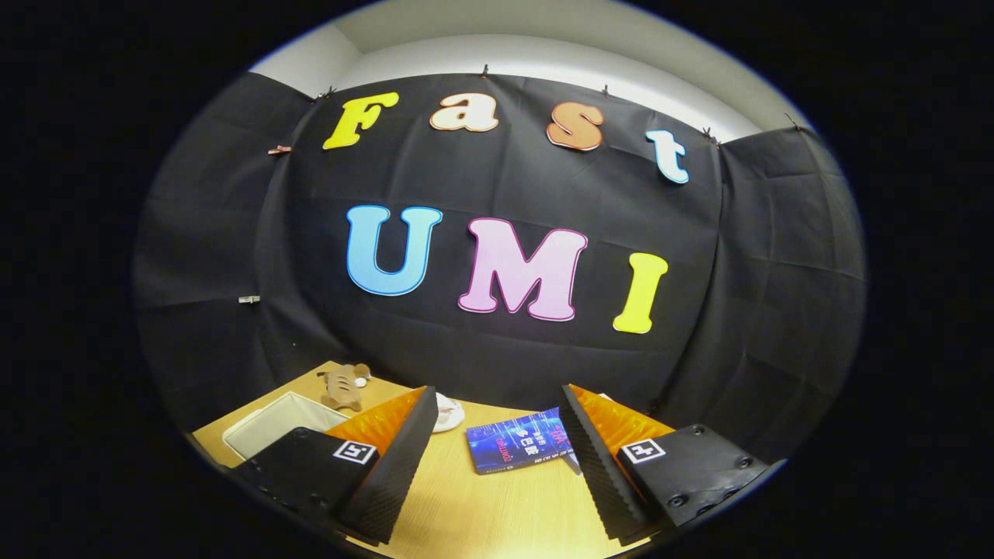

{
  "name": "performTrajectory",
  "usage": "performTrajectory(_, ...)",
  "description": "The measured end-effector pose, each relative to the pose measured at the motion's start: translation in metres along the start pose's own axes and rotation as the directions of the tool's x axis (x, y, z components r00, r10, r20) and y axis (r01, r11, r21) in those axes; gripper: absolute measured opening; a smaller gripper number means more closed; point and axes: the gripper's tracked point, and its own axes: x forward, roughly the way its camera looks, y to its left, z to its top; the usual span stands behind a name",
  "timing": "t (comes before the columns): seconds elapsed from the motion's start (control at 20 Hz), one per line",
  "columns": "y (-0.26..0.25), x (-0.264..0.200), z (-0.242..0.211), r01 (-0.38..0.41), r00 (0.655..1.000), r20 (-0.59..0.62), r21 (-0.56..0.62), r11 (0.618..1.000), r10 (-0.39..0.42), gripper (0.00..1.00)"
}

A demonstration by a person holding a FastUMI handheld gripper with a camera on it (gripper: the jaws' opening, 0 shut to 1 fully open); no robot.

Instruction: Open the storage box then place both shoes into the box .Put the left shoe in first, then the right shoe, with the right side of both shoes facing outward in a uniform manner.

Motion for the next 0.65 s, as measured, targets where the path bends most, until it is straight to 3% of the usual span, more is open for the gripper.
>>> performTrajectory(0.35,-0.0115,0.0002,-0.0069,0.046,0.999,-0.026,0.039,0.998,-0.045,0.98)
performTrajectory(0.65,-0.0039,-0.0011,-0.0028,0.040,0.999,-0.012,0.021,0.999,-0.040,0.98)
